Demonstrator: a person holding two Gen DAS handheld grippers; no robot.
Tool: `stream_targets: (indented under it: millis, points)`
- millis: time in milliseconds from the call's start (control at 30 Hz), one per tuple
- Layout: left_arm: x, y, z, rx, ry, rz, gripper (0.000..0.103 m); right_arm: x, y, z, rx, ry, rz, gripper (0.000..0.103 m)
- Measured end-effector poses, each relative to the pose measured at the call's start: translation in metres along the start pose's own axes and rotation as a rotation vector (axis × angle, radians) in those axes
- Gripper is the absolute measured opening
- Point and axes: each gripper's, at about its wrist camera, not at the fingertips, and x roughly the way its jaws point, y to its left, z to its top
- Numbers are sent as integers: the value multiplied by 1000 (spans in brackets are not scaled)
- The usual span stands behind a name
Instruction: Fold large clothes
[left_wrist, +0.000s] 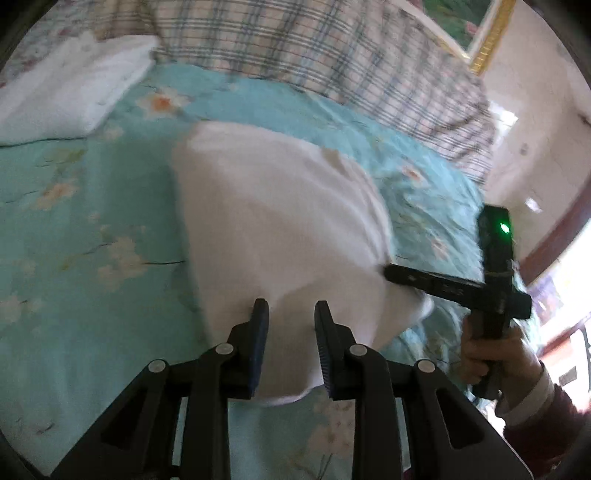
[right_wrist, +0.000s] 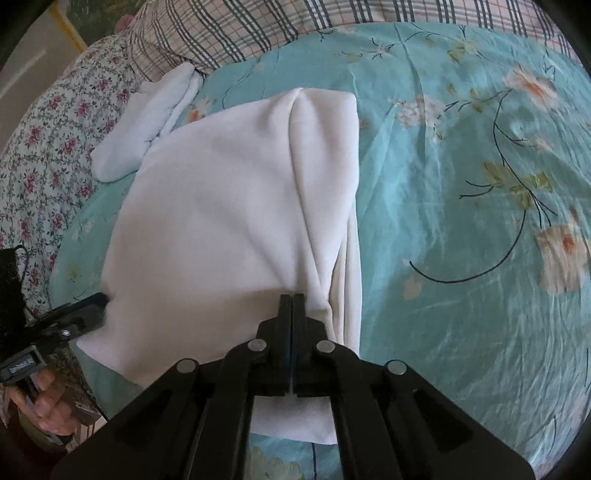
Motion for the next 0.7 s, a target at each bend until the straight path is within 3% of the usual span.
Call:
stream_targets:
  millis: [100, 200, 300, 433, 567, 700]
  points:
    - [-6, 11, 1, -66, -4, 82, 52, -3, -6, -1, 13, -2, 5, 0]
    - [4, 12, 0, -93, 34, 39, 55, -4, -5, -3, 8, -3, -2, 0]
    - [26, 8, -5, -60, 92, 100, 66, -5, -7, -4, 12, 0, 2, 0]
    - [33, 31, -8, -181, 113, 2, 69, -10, -10, -1, 36, 0, 16, 0]
    - [31, 28, -10, -154, 104, 18, 69, -30, 11, -1, -20, -65, 92, 3]
    - [32, 25, -10, -115, 101, 45, 73, 0, 9, -11, -75, 43, -14, 0]
